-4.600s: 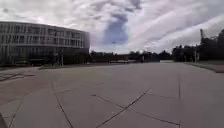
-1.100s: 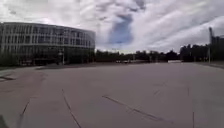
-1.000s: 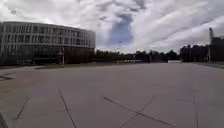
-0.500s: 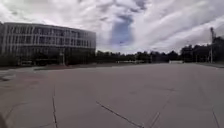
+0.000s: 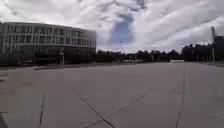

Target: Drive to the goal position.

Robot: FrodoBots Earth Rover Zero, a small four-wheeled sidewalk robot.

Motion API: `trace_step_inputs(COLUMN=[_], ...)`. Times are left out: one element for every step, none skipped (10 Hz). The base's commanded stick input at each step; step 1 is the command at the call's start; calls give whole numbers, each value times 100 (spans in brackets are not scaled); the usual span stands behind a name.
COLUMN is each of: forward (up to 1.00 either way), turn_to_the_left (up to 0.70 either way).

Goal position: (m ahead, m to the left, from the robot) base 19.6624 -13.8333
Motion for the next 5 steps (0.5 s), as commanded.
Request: trace_step_inputs(forward=[70,70,70,70,70], turn_to_the_left=[-15,-1,1,1,1])
